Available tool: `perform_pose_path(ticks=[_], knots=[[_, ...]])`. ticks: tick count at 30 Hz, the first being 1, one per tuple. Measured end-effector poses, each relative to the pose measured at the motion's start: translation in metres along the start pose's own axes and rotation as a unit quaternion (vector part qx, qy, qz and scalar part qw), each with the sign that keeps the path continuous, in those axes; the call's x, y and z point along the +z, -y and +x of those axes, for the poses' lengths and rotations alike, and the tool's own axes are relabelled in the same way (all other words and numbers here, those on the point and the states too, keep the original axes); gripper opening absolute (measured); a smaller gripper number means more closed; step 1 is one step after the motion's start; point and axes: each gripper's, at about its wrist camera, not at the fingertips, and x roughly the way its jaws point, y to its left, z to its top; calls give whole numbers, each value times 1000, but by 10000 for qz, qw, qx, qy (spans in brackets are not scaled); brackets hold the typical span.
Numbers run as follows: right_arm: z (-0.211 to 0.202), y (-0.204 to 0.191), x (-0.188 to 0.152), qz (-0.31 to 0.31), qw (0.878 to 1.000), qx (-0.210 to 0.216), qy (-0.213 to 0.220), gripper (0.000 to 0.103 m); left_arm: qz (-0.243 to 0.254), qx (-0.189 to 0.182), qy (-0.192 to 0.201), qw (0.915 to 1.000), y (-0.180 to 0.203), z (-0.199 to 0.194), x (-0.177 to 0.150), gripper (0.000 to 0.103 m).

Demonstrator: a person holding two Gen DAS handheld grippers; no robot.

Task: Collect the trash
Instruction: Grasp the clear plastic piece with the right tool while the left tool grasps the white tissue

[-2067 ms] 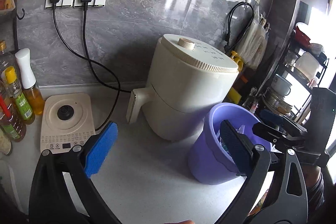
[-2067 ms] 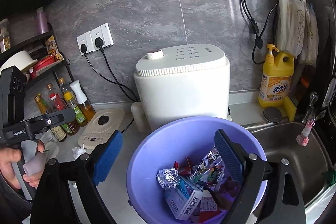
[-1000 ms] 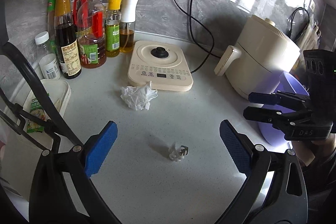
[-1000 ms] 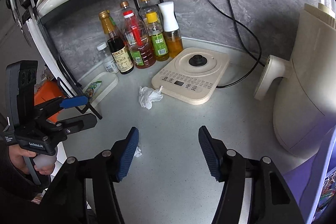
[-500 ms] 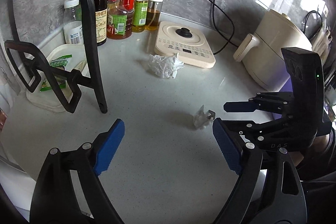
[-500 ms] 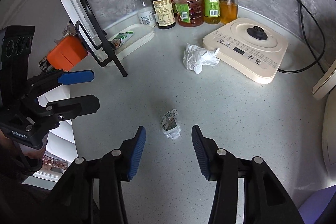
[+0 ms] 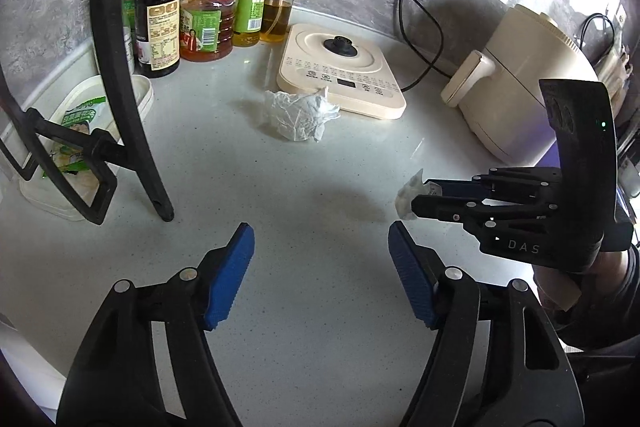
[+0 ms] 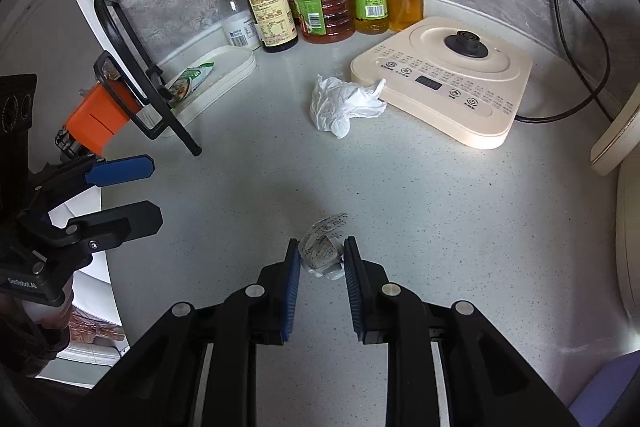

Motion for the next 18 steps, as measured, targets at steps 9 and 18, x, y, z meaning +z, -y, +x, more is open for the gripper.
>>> perform_pose_path(ticks=[9, 18], knots=[[-24, 37, -6, 478, 9982, -314, 204, 22, -78, -117, -137, 9998, 8, 39, 31, 62], [-48, 58, -7, 855, 9935, -592, 462, 22, -117, 239, -113, 9996, 4, 74, 73, 63]])
